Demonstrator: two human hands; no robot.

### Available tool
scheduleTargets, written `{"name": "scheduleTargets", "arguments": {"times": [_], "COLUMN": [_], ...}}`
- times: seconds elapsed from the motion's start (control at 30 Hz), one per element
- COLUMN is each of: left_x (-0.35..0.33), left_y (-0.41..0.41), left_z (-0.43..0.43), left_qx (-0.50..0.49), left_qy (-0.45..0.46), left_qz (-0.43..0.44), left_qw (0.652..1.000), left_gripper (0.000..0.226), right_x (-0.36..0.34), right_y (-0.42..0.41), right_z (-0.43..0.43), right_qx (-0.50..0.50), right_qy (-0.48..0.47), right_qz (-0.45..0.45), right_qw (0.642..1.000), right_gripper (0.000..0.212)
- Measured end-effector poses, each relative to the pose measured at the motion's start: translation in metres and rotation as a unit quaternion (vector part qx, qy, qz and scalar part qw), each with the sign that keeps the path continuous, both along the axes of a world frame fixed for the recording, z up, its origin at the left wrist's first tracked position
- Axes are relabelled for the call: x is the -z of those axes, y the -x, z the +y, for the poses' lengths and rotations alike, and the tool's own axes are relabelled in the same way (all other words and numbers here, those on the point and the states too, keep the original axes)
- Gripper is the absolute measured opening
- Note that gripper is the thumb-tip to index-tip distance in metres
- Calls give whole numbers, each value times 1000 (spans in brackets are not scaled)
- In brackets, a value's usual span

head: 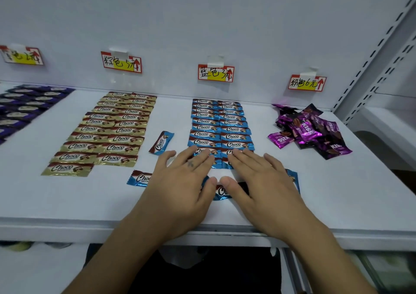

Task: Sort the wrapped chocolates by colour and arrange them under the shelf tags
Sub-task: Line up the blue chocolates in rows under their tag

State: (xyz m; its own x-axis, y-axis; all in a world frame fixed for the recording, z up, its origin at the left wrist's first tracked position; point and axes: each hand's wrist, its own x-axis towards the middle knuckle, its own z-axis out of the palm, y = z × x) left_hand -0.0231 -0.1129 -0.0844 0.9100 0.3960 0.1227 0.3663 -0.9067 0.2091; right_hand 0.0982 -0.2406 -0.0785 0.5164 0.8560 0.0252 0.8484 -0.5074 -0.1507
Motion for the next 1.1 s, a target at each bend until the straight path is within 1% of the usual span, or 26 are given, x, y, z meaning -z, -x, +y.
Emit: {"name": "scheduleTargets", "arguments": {"times": [0.07,0.13,0.2,0.27,0.3,0.37,0.43,0.57,0.63,0.77,0.83,0.93,1.0,1.1], "left_x": [0,-4,-11,-19,-23,-27,-28,-29,-28,-26,-27,-31,-32,-33], "left_y": [4,11,18,23,24,21,14,-3,-6,-1,4,14,18,24], "left_z": [1,7,19,38,47,58,64,74,75,72,71,70,68,64], "left_qx": [3,-17,-76,-135,-149,-146,-133,-103,-88,-75,-69,-81,-89,-102], "left_qy": [-9,-38,-59,-31,-24,-33,-66,-118,-117,-85,-32,80,121,151], "left_qz": [-23,-52,-32,7,20,41,58,82,97,88,60,8,-17,-55], "left_qw": [1000,998,995,990,988,988,987,984,984,990,995,993,989,982], "left_gripper": [74,62,54,48,47,48,46,36,33,30,36,53,59,55], "right_x": [-3,-8,-11,-14,-15,-14,-14,-25,-28,-19,-17,-17,-16,-18], "right_y": [1,2,5,10,13,15,18,27,33,45,48,49,49,46], "right_z": [-1,0,4,7,8,11,16,28,34,44,51,58,59,58], "right_qx": [1,3,-8,-37,-48,-66,-76,-122,-144,-154,-168,-186,-182,-170], "right_qy": [-10,-27,-36,-65,-76,-83,-72,-49,-43,-67,-59,-67,-74,-81], "right_qz": [0,-9,-20,-8,5,7,1,16,27,15,4,5,10,44], "right_qw": [1000,1000,999,997,996,994,994,991,988,986,984,980,980,981], "right_gripper": [81,82,79,77,75,69,61,49,43,41,37,35,35,37]}}
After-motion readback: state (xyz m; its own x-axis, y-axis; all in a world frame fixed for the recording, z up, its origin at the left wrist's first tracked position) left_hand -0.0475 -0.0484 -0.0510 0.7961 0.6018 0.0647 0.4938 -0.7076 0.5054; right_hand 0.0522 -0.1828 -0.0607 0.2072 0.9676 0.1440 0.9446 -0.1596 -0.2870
